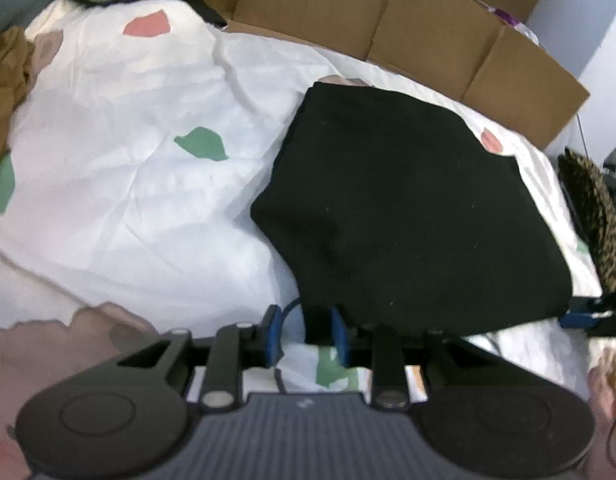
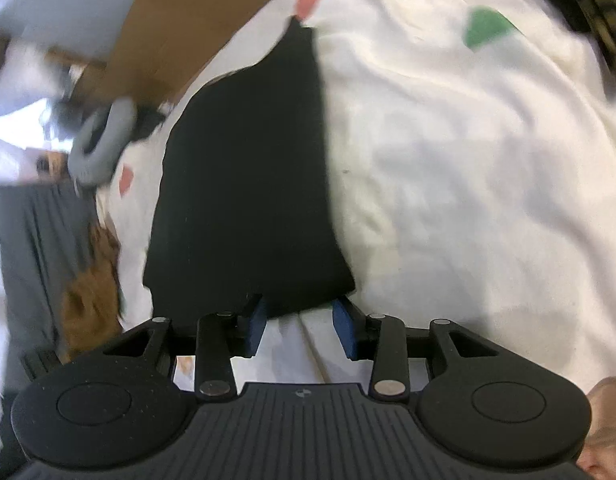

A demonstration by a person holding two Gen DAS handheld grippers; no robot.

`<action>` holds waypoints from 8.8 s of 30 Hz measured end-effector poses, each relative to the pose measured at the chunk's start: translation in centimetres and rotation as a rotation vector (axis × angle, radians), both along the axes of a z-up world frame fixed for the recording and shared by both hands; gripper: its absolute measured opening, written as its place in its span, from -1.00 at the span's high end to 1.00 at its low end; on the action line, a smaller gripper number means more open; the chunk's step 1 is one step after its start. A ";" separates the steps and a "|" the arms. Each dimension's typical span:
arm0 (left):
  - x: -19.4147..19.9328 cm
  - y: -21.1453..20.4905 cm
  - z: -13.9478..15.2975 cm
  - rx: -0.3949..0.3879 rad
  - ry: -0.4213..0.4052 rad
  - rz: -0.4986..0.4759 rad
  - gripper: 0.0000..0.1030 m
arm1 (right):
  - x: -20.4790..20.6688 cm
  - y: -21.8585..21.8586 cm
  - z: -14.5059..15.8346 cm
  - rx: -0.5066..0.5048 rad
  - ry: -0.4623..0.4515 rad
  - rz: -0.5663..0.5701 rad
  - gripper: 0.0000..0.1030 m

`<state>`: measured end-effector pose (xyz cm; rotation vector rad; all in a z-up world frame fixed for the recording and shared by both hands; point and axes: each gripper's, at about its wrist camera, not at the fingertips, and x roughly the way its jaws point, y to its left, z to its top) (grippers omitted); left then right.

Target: Fold clothes

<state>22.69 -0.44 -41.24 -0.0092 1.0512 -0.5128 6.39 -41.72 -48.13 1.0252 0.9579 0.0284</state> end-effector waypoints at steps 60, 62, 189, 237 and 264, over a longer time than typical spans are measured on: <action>1.4 2.2 1.5 -0.321 0.389 0.255 0.91 | 5.8 -3.2 5.3 0.152 -0.074 -0.080 0.85; 1.0 1.8 2.0 -0.310 0.400 0.237 0.92 | 5.5 -3.6 5.7 0.147 -0.065 -0.077 0.85; 14.8 -19.6 -3.2 -0.210 0.213 -0.539 -0.48 | 0.9 -3.0 0.3 -0.038 0.021 -0.184 0.18; 14.6 -21.4 -1.9 -0.198 0.317 -0.541 0.36 | 3.5 -4.3 1.1 -0.008 0.095 -0.323 0.85; 7.8 -17.1 16.7 -0.236 0.163 -0.361 0.36 | 2.2 -1.8 23.7 -0.405 -0.151 -0.108 0.85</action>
